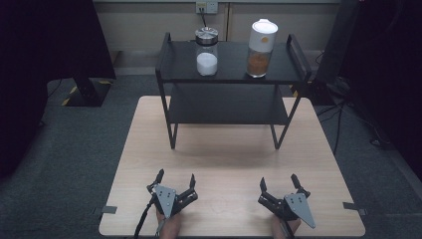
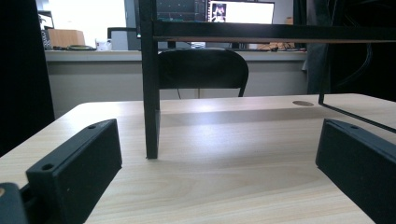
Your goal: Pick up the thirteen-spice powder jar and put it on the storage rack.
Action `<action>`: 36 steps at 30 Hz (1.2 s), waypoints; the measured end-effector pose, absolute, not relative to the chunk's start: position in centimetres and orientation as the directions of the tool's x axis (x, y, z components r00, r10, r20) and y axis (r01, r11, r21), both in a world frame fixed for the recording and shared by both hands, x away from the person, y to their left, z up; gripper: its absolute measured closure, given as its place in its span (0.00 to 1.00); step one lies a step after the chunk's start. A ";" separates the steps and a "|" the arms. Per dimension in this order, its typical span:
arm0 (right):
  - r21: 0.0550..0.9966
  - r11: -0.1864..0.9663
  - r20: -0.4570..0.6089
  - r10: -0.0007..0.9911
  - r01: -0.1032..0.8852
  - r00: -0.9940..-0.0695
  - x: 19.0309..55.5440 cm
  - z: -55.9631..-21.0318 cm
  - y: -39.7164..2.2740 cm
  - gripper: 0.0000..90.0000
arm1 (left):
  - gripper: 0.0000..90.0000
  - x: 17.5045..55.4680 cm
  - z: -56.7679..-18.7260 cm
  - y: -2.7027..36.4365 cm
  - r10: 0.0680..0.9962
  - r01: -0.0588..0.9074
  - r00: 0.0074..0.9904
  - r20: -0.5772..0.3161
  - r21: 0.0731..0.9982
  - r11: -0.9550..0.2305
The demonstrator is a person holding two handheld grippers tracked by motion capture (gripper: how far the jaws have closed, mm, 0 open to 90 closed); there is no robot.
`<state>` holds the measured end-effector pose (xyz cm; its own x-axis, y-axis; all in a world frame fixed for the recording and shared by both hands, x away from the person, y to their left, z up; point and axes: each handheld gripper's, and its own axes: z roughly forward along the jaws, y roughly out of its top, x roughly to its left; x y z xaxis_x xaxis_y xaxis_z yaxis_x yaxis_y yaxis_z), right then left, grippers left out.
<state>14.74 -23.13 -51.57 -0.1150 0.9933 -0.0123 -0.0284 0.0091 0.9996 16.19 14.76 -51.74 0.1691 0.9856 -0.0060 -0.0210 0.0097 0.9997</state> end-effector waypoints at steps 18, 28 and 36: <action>1.000 0.010 -0.013 0.994 -0.028 -0.110 14.7 -51.6 -23.0 0.00 | 0.00 16.2 -51.8 15.0 0.983 -0.022 0.182 -0.006 1.000 0.010; 1.000 0.010 -0.013 0.994 -0.028 -0.109 14.7 -51.6 -23.0 0.00 | 0.00 16.2 -51.8 15.0 0.984 -0.022 0.181 -0.006 1.000 0.010; 1.000 0.010 -0.013 0.994 -0.028 -0.108 14.7 -51.6 -23.0 0.00 | 0.00 16.2 -51.8 14.9 0.984 -0.022 0.180 -0.006 1.000 0.010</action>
<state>14.69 -22.98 -51.56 -0.1083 0.9940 -0.0129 -0.0278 0.0099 0.9996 16.24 14.94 -51.76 0.1796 0.9837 -0.0062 -0.0216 0.0102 0.9997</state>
